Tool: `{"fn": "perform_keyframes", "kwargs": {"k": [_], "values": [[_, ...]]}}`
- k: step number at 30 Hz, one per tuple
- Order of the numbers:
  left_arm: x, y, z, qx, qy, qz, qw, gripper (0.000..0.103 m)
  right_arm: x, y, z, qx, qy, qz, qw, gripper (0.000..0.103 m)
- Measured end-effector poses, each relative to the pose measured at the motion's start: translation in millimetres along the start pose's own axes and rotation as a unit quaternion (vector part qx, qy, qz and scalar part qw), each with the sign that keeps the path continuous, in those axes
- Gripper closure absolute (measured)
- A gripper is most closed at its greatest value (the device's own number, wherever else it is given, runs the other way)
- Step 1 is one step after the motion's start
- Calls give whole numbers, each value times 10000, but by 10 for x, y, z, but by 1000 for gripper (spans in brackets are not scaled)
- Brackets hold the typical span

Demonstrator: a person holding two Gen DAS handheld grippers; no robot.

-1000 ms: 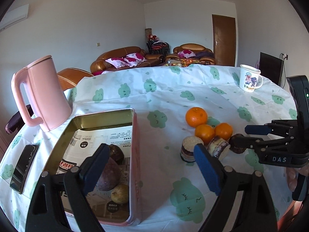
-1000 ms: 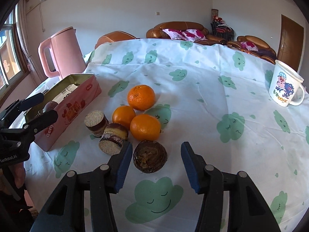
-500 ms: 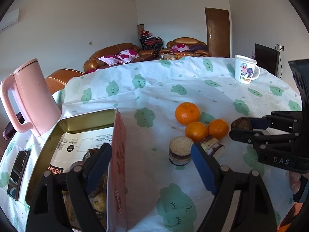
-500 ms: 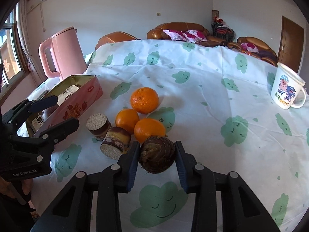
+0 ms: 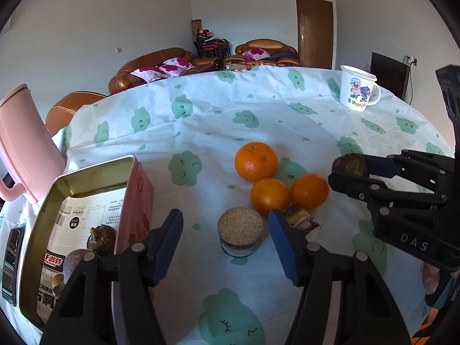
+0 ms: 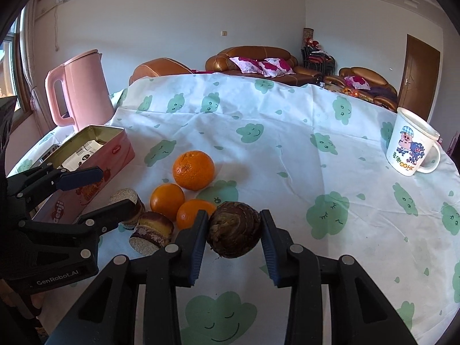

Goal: Organize fruits
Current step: 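Grasp a round beige cake with the left tool while the right tool holds its fruit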

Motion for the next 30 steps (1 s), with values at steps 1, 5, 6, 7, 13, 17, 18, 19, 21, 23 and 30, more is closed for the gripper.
{"fn": "perform_keyframes", "kwargs": {"k": [1, 5, 6, 7, 13, 17, 18, 19, 21, 23, 30], "values": [[-10, 3, 5, -18, -13, 10, 10000, 38, 0, 0, -3, -4, -13, 15, 10000, 65], [-17, -114, -39, 224, -26, 12, 9997, 43, 19, -10, -3, 16, 29, 14, 10000, 65], [-17, -146, -47, 307, 17, -53, 9995, 44, 17, -14, -4, 23, 25, 18, 10000, 65], [-11, -176, -50, 371, 71, -115, 9992, 46, 11, -18, -6, 30, 8, 27, 10000, 65], [-62, -254, -65, 528, 56, -194, 9984, 67, -22, -19, -13, 22, -138, 132, 9998, 65], [-42, -253, -64, 522, 110, -220, 9983, 67, -5, 2, -4, -41, -102, 160, 9998, 65], [-30, -253, -63, 519, 144, -232, 9983, 67, 0, 7, -1, -57, -92, 170, 9998, 65], [-17, -251, -59, 510, 173, -227, 9983, 67, 5, 9, 1, -69, -88, 183, 9998, 65], [-8, -234, -50, 464, 192, -242, 9984, 67, 7, 17, 4, -92, -89, 200, 9997, 65], [1, -216, -35, 405, 212, -230, 9987, 67, 9, 22, 5, -103, -86, 202, 9997, 65], [70, -109, 27, 101, 361, -199, 9991, 67, 50, 67, 24, -212, -1, 248, 9995, 65]]}}
Point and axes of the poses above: each gripper's, at about its wrist camera, not at the fingertips, and y roughly against the way its jaws point, x to its left, z to its top, the point moved 9 cm from there along -y, roughly the way its jaws point, and after that the axes turned 11 degrees about z, right-handed, at the moved point
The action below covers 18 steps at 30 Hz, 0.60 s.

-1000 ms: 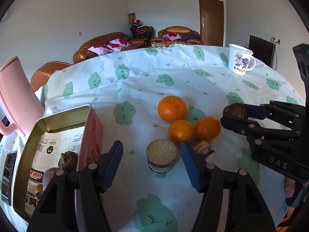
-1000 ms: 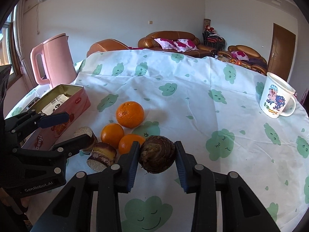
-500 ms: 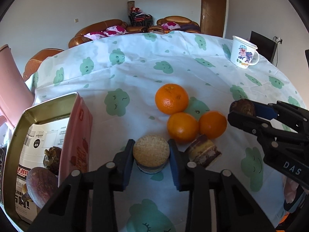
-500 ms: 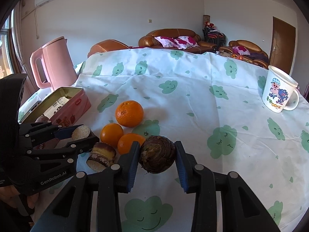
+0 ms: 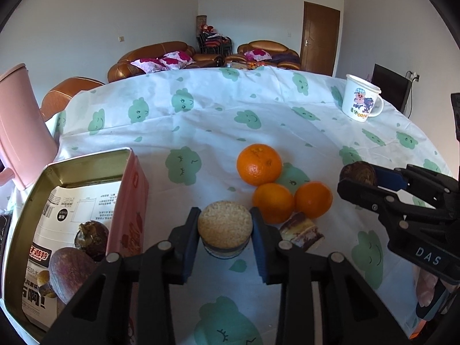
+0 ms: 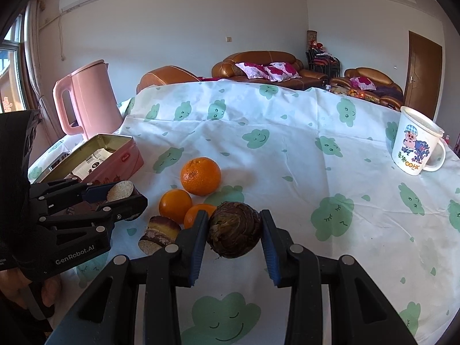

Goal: Organize fruits
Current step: 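Grasp a round beige cake with the left tool while the right tool holds its fruit, then lift the beige cake and dark brown fruit and carry both over the pink tin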

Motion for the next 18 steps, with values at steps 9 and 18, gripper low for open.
{"fn": "perform_keyframes", "kwargs": {"k": [9, 18], "values": [[28, 82, 37, -242, 61, 39, 9997, 67, 44, 76, 40, -207, 73, 69, 9997, 65], [46, 179, 66, -488, 100, 116, 9987, 67, 52, 120, 59, -334, 98, 106, 9993, 65]]}}
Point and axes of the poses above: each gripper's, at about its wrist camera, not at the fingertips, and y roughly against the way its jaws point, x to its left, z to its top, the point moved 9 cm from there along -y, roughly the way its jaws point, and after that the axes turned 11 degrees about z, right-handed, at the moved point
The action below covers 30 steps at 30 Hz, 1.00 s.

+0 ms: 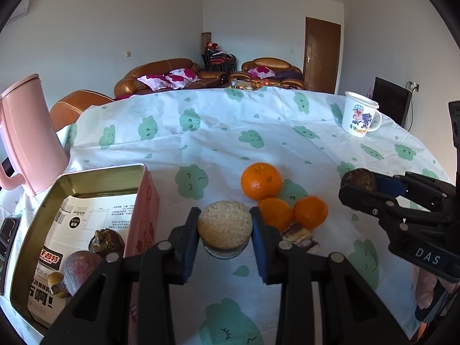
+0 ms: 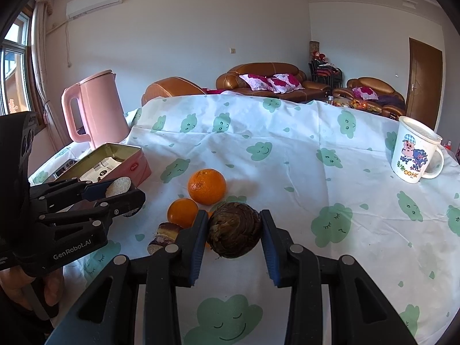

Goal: Organize fruits
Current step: 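Lift the beige cake and dark brown fruit and carry both over the pink tin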

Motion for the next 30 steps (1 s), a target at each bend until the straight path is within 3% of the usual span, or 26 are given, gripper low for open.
{"fn": "perform_keyframes", "kwargs": {"k": [23, 30], "values": [[103, 156, 65, -434, 202, 101, 9988, 67, 56, 102, 44, -272, 172, -23, 9995, 65], [339, 364, 124, -716, 334, 331, 9963, 67, 353, 79, 111, -212, 531, 131, 9983, 65]]}}
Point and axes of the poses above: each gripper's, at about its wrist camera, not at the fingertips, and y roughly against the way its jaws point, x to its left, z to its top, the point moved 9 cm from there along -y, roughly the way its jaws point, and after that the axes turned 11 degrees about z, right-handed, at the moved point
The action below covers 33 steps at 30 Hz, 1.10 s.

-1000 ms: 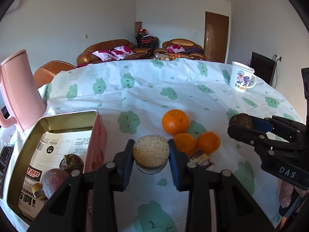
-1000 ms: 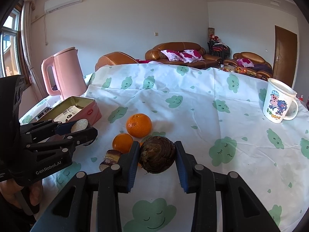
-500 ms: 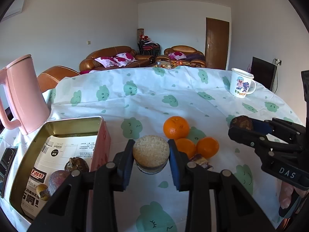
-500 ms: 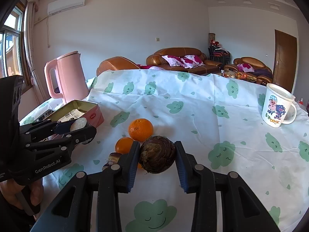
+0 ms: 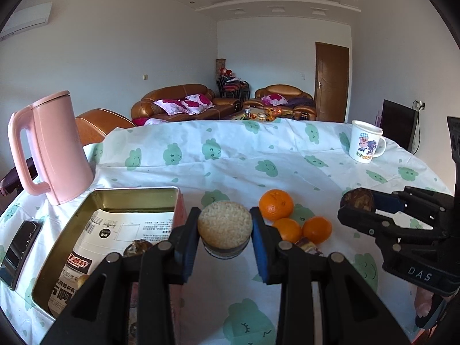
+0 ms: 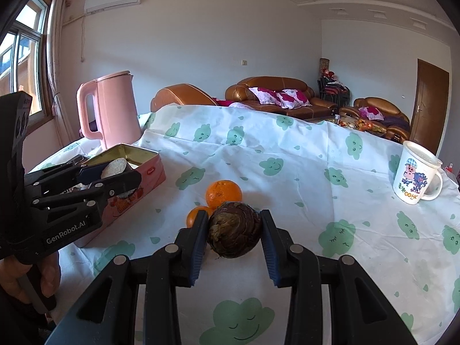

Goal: Organize fruits
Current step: 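Lift the beige cake and dark brown fruit and carry both over the pink tin, then open both tools to drop the cake and fruit into the tin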

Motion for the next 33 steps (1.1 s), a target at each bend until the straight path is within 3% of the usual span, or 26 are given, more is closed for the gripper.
{"fn": "perform_keyframes", "kwargs": {"k": [4, 9, 16, 22, 31, 33], "values": [[412, 51, 79, -46, 163, 357, 9992, 67, 361, -94, 209, -20, 176, 420, 9990, 65], [1008, -44, 29, 191, 504, 764, 9956, 68, 868, -354, 406, 129, 513, 912, 9944, 65], [1575, -203, -142, 552, 879, 1018, 9894, 68, 1397, -776, 406, 460, 853, 1313, 9866, 65], [1678, -329, -305, 823, 1043, 878, 9872, 68, 1692, -1020, 235, 746, 1022, 1516, 9803, 65], [1723, -309, -388, 869, 1087, 889, 9863, 67, 1931, -1117, 117, 911, 1283, 1696, 9729, 65], [1709, -275, -369, 820, 1037, 919, 9870, 56, 1949, -1105, 120, 873, 1305, 1667, 9734, 56]]}}
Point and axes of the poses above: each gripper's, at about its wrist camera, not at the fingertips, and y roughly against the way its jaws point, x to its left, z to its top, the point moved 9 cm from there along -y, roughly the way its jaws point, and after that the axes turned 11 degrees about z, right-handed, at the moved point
